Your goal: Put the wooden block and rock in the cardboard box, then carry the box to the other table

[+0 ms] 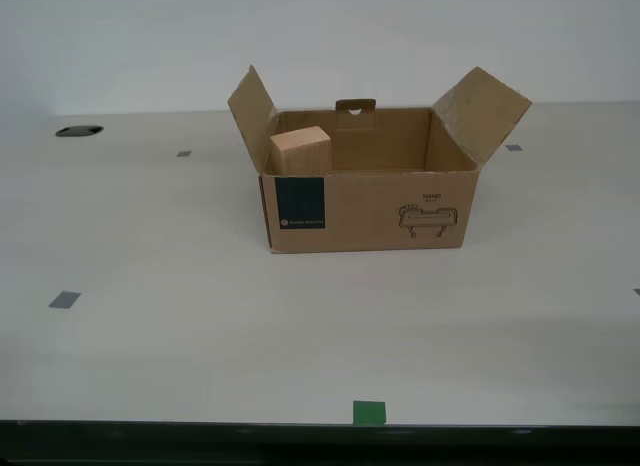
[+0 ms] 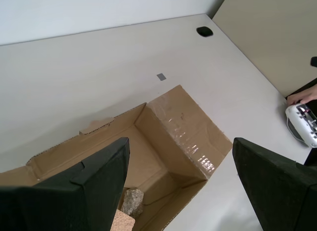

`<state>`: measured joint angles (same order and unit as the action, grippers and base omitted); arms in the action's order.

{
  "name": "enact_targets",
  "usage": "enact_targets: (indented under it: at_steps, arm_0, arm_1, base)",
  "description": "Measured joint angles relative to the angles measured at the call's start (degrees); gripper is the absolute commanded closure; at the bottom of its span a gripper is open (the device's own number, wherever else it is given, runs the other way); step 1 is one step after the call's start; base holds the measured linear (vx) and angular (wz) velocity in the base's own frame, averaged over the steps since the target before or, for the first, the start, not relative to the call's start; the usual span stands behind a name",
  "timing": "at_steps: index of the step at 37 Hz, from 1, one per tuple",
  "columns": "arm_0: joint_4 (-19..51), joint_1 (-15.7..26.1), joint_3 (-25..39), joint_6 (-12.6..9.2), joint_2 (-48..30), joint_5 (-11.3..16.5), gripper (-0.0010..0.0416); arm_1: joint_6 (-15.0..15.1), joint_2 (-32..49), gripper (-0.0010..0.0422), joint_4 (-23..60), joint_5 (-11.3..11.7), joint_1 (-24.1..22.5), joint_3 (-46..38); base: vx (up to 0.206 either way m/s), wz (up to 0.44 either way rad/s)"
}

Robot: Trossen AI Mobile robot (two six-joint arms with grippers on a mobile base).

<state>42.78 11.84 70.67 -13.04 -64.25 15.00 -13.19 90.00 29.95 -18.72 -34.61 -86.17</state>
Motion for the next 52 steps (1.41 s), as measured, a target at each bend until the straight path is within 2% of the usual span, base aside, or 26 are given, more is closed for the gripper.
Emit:
enact_targets:
  at_steps: [6, 14, 20, 27, 33, 40, 49, 52]
  arm_0:
    - [3.4, -1.9, 4.6, 0.3, 0.0, -0.1, 0.0019]
    - [7.7, -5.6, 7.6, 1.7, -0.1, -0.1, 0.0019]
    - [10.8, -7.6, 7.8, 2.8, -0.3, -0.1, 0.0019]
    - [13.2, -7.8, 7.2, 3.6, -1.6, -0.1, 0.0019]
    - [13.9, -7.8, 7.1, 5.3, -4.2, 0.0, 0.0019]
    - [14.4, -7.8, 7.1, 6.0, -8.9, 0.0, 0.0019]
    - [14.6, -7.8, 7.1, 7.5, -15.7, 4.0, 0.0019]
    - [14.5, -7.8, 7.1, 8.3, -18.0, 4.6, 0.0019]
  arm_1:
    - [0.9, 0.0, 0.013, 4.1, 0.4, 0.5, -3.2]
    - [1.8, 0.0, 0.0131, 8.2, 3.3, 2.6, -3.7]
    - [2.5, 0.0, 0.0131, 11.2, 3.4, 5.2, -3.6]
    - [3.2, 0.0, 0.0131, 15.0, 3.5, 7.1, -3.6]
    - [3.7, 0.1, 0.0131, 16.0, 3.4, 7.9, -2.9]
    - [3.7, 1.5, 0.0131, 17.9, 3.2, 9.1, -2.7]
    - [4.3, 6.1, 0.0131, 20.3, 3.1, 10.2, -2.7]
    - [4.4, 8.2, 0.0131, 20.5, 2.6, 10.3, -2.7]
  base:
    - [0.0, 0.0]
    - [0.0, 0.0]
    - [0.0, 0.0]
    - [0.0, 0.0]
    - [0.0, 0.0]
    - [0.0, 0.0]
    - [0.0, 0.0]
    - [0.0, 0.0]
